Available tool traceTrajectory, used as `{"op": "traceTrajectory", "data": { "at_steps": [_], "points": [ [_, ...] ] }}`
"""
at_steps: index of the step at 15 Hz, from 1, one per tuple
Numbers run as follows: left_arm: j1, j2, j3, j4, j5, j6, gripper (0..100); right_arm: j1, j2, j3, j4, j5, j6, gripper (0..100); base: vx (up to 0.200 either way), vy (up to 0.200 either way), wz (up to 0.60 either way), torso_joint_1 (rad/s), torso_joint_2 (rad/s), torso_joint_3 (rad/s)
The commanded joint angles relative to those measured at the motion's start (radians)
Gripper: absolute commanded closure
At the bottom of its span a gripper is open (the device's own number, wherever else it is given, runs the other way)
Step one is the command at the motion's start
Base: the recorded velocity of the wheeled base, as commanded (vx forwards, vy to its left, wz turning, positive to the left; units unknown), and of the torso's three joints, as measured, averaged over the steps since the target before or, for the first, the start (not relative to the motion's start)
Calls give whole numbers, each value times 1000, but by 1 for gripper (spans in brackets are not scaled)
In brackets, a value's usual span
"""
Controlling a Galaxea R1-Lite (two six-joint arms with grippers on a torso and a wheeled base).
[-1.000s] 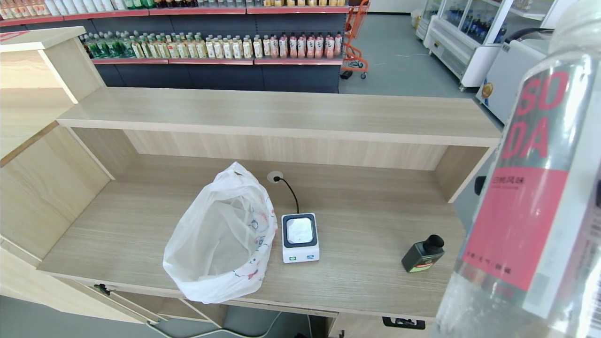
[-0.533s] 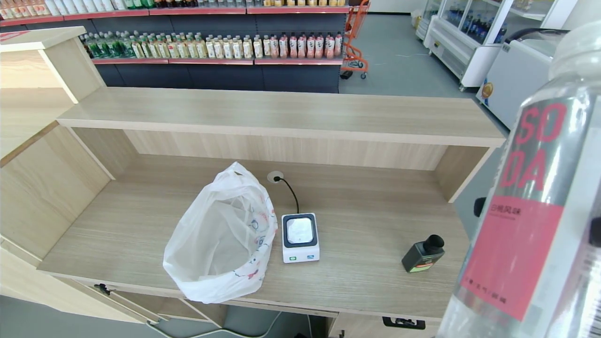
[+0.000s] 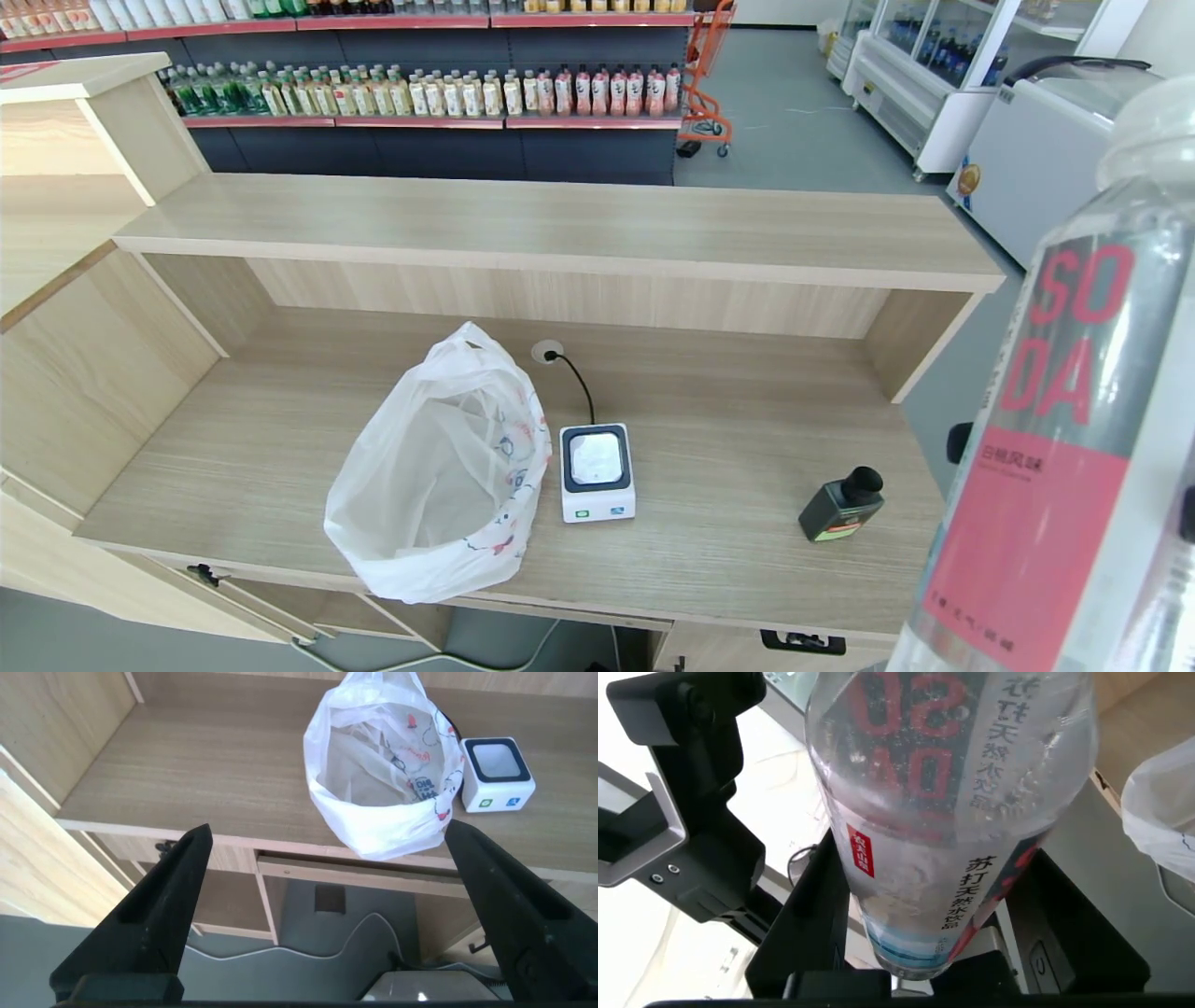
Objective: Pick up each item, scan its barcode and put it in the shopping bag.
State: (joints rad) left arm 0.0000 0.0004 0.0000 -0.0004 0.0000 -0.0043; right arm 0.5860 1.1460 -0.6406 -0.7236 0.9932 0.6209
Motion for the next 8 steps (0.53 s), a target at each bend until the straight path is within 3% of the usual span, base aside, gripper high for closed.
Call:
{"op": "traceTrajectory", "data": {
  "at_steps": [1, 4, 6, 8],
  "points": [
    [0, 0, 0, -1, 0, 0, 0, -3, -6, 4, 0, -1, 0, 100, 0, 0, 0, 0, 0, 0],
    [0, 0, 0, 0, 0, 0, 0, -3, -12, 6, 0, -1, 0, 100, 0, 0, 0, 0, 0, 0],
    [0, 0, 0, 0, 0, 0, 0, -6, -14, 12, 1, -54, -23, 100, 0, 0, 0, 0, 0, 0],
    [0, 0, 0, 0, 0, 1, 0, -80, 34, 53, 32, -119, -199, 100, 0, 0, 0, 0, 0, 0]
  ]
}}
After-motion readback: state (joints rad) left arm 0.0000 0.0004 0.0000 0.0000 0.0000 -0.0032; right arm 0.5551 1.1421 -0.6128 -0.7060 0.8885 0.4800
